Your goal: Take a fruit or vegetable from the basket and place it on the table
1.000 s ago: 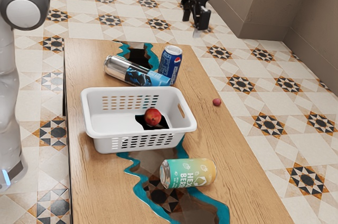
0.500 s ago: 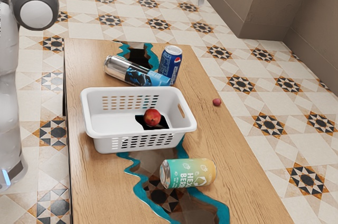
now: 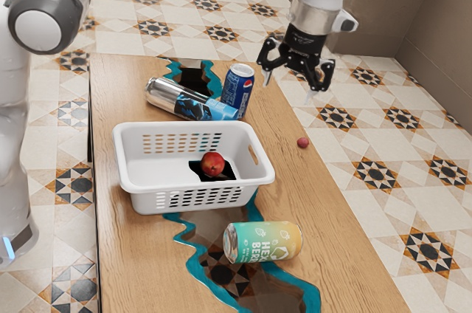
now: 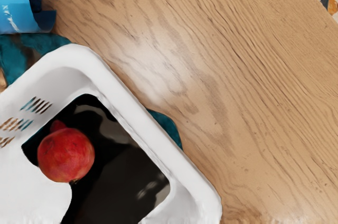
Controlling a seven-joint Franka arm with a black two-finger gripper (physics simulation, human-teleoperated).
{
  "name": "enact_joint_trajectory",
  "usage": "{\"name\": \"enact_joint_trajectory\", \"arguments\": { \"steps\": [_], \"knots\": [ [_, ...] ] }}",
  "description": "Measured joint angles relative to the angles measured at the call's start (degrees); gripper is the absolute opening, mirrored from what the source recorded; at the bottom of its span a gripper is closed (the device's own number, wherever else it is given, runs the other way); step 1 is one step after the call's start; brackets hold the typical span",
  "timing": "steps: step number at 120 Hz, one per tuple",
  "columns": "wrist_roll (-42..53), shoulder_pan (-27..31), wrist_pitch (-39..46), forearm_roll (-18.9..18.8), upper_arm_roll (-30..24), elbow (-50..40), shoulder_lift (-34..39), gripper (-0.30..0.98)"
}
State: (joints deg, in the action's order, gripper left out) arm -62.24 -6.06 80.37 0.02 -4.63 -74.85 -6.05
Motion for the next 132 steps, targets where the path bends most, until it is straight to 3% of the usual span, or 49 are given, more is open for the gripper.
{"name": "enact_joint_trajectory", "arguments": {
  "steps": [7,12,36,65,132],
  "knots": [
    [-2.7,-0.1,4.4,0.4,0.1,-17.4,10.4,0.69],
    [-4.5,-0.4,7.1,0.9,0.2,-25.1,15.2,0.69],
    [-10.1,0.8,15.2,2.7,2.3,-38.0,22.7,0.69],
    [-17.7,2.1,21.7,2.9,2.3,-43.3,26.7,0.69],
    [-30.8,4.2,30.0,2.8,2.2,-52.2,25.7,0.69]
  ]
}}
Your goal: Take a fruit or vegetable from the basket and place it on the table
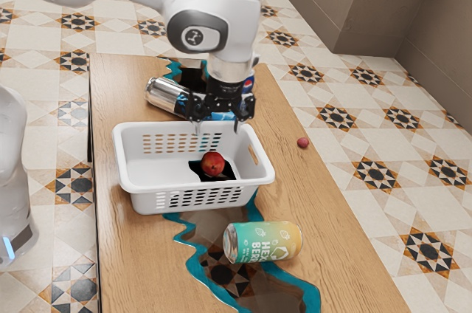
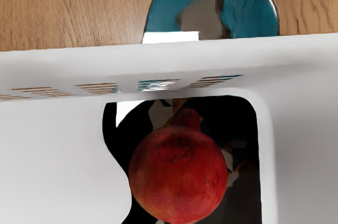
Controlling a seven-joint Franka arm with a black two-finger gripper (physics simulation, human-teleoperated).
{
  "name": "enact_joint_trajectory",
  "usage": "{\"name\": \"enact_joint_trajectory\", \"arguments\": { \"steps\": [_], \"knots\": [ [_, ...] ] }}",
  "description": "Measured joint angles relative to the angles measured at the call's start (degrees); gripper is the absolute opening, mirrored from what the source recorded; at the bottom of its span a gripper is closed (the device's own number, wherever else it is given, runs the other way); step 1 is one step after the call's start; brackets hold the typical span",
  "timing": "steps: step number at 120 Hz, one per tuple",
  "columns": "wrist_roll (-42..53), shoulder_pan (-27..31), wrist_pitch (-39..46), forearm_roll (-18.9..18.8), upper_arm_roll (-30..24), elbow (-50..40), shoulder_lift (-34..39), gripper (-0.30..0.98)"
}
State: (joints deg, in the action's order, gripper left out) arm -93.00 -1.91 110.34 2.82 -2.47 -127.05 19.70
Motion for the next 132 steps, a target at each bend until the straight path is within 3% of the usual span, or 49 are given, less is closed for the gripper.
{"name": "enact_joint_trajectory", "arguments": {
  "steps": [132],
  "knots": [
    [-7.3,0.1,8.9,0.5,-0.5,-7.4,-0.7,0.69]
  ]
}}
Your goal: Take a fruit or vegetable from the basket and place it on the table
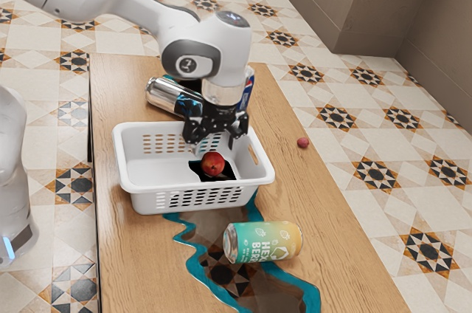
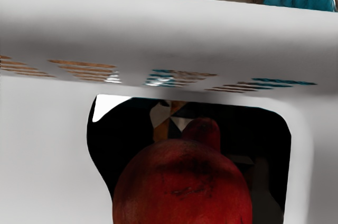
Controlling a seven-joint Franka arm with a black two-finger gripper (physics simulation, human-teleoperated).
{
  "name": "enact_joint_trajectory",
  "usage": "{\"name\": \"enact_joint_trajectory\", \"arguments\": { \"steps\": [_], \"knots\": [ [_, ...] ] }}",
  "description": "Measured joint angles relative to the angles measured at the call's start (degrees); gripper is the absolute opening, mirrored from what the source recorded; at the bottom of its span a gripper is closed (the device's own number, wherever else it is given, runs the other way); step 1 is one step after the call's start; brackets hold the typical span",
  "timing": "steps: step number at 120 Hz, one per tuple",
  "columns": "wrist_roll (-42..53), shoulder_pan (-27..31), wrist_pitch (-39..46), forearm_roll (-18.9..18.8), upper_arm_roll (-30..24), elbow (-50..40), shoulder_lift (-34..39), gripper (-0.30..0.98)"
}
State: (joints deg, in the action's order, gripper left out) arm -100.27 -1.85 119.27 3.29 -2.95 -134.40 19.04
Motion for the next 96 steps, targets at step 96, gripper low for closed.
{"name": "enact_joint_trajectory", "arguments": {
  "steps": [96],
  "knots": [
    [-0.7,0.1,2.9,0.8,-0.9,-1.0,-1.0,0.69]
  ]
}}
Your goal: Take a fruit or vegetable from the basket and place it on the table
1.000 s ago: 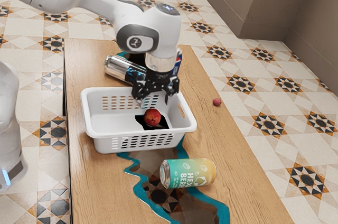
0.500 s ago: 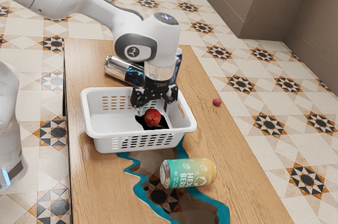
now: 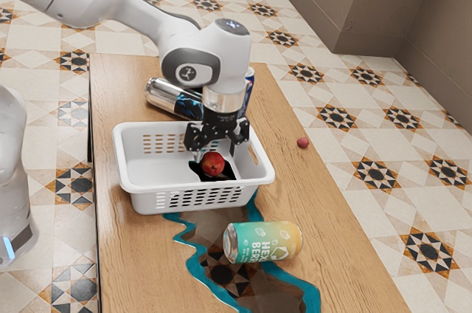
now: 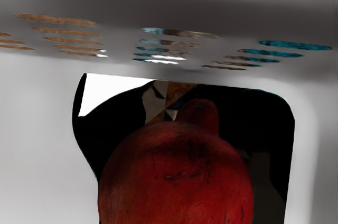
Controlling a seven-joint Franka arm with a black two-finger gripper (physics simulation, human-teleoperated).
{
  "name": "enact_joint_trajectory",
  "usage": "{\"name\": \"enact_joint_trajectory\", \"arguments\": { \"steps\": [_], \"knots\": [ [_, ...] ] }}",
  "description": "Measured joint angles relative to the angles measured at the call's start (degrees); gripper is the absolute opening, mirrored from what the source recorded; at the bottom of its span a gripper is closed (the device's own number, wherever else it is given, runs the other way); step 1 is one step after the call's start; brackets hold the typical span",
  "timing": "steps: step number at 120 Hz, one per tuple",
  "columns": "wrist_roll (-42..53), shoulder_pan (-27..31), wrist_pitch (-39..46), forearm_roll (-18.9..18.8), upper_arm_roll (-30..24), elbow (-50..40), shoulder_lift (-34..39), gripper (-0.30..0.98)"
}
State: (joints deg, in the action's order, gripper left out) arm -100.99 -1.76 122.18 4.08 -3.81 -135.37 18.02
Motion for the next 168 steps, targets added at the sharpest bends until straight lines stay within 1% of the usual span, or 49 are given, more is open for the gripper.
{"name": "enact_joint_trajectory", "arguments": {
  "steps": [26,132,137,142,168],
  "knots": [
    [0.0,0.0,0.2,0.0,0.6,-0.6,0.0,0.69],
    [0.0,0.0,3.0,0.9,0.6,-0.8,-4.1,0.68],
    [0.0,0.0,3.1,1.0,0.6,-0.8,-4.2,0.65],
    [0.0,0.0,3.2,1.1,0.6,-0.8,-4.2,0.60],
    [0.3,0.0,3.1,1.3,0.6,-1.1,-4.1,0.25]
  ]
}}
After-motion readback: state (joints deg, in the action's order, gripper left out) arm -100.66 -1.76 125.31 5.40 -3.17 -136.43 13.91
